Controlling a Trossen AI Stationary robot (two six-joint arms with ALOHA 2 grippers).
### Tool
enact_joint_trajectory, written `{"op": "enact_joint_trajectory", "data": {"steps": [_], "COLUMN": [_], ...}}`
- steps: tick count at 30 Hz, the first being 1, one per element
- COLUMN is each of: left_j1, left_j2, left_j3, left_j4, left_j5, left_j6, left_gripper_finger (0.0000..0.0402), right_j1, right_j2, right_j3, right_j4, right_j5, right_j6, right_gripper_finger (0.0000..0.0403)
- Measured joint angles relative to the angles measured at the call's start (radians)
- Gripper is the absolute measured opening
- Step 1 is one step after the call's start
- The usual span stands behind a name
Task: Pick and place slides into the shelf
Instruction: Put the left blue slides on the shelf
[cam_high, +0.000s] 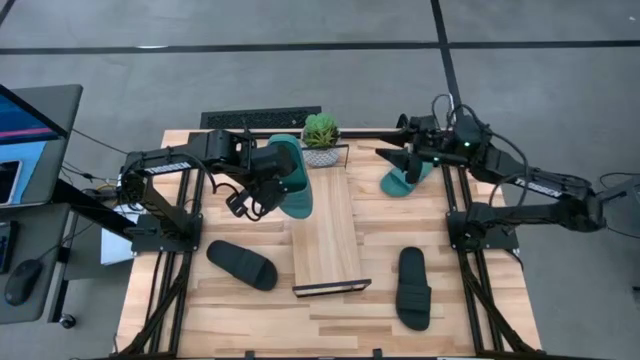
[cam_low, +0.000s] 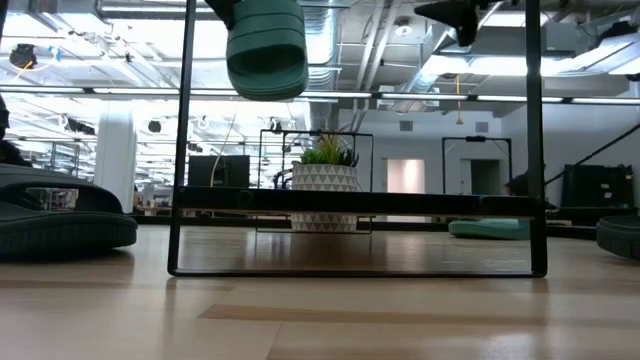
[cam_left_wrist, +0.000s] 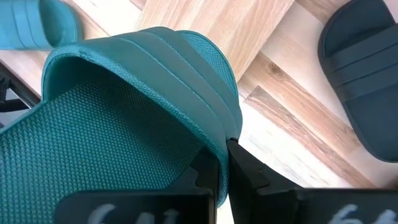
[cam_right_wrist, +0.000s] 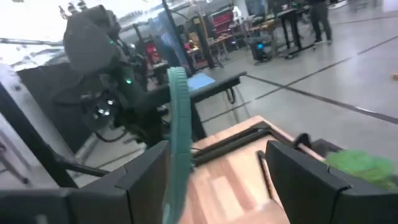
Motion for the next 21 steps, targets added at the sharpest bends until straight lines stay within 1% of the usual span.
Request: {"op": "enact_joint_trajectory", "data": {"steps": [3,5,8,14,18,21], "left_j1": [0.0,0.0,0.0,-0.003,-0.005,-0.011], "left_j2": [0.0,0.0,0.0,-0.001,-0.001,-0.001], "left_j3": [0.0,0.0,0.0,0.0,0.0,0.0], "left_j4": [0.0,0.0,-0.003,-0.047,-0.063,-0.064], "left_j5": [0.0,0.0,0.003,0.019,0.031,0.035], "left_j6": [0.001,0.011,0.029,0.052,0.054,0.064], "left_gripper_finger": [0.0,0.0,0.0,0.0,0.0,0.0], "right_j1": [0.009,0.009,0.006,-0.023,-0.054,-0.073], "right_j2": [0.057,0.109,0.197,0.369,0.49,0.585], "right_j3": [0.026,0.075,0.187,0.486,0.707,0.88], "right_j4": [-0.019,-0.079,-0.207,-0.47,-0.656,-0.811], "right_j5": [-0.003,-0.002,-0.015,-0.064,-0.143,-0.21], "right_j6": [-0.057,-0.104,-0.18,-0.294,-0.317,-0.357], "right_gripper_finger": [0.0256,0.0256,0.0256,0.0256,0.0251,0.024]}}
